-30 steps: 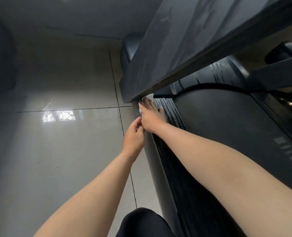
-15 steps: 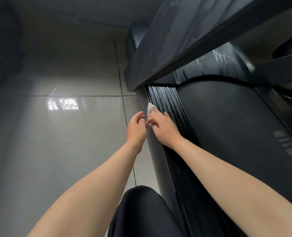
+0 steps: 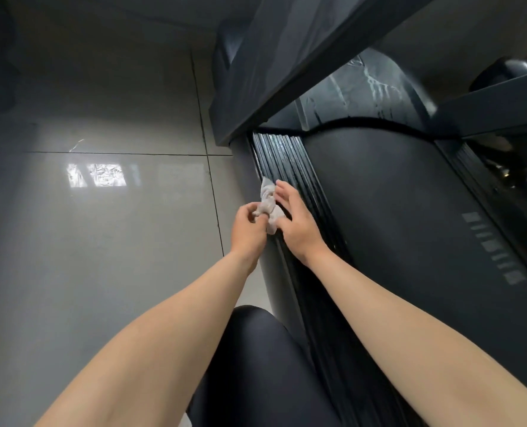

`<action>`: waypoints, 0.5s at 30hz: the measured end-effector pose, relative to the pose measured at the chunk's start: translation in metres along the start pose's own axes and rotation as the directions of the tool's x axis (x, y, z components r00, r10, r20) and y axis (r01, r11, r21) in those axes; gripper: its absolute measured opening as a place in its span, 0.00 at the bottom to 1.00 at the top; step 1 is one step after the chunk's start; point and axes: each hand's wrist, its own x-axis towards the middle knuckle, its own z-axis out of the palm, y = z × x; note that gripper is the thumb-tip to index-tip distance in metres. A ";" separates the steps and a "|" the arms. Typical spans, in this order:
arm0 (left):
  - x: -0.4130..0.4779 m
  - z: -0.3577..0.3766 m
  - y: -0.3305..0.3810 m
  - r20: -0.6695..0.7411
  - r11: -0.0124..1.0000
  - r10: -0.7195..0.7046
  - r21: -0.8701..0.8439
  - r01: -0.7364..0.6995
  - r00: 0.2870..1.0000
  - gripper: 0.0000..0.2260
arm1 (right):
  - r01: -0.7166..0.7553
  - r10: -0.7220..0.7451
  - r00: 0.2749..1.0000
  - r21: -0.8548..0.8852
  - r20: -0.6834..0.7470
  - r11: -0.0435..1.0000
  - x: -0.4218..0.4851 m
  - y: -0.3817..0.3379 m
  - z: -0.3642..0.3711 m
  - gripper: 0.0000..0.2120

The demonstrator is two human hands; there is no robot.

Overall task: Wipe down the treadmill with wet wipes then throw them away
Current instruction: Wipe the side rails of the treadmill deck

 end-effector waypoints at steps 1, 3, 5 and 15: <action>-0.002 -0.002 -0.003 0.000 1.000 -0.018 0.019 0.018 1.000 0.14 | 0.001 -0.001 0.999 -0.005 -0.038 1.000 0.000 -0.002 0.001 0.28; -0.006 -0.003 -0.013 0.015 0.998 -0.054 0.040 0.053 0.998 0.15 | 0.022 -0.043 0.990 -0.152 -0.134 0.988 0.000 -0.002 0.004 0.22; -0.009 -0.002 -0.015 0.029 0.995 -0.088 0.046 0.086 0.996 0.13 | 0.014 -0.063 0.983 -0.269 -0.174 0.963 0.000 0.001 0.007 0.20; -0.010 0.002 -0.006 -0.001 0.975 0.186 0.127 -0.184 0.983 0.13 | 0.108 -0.167 0.971 -0.307 -0.173 0.945 -0.005 0.003 0.006 0.11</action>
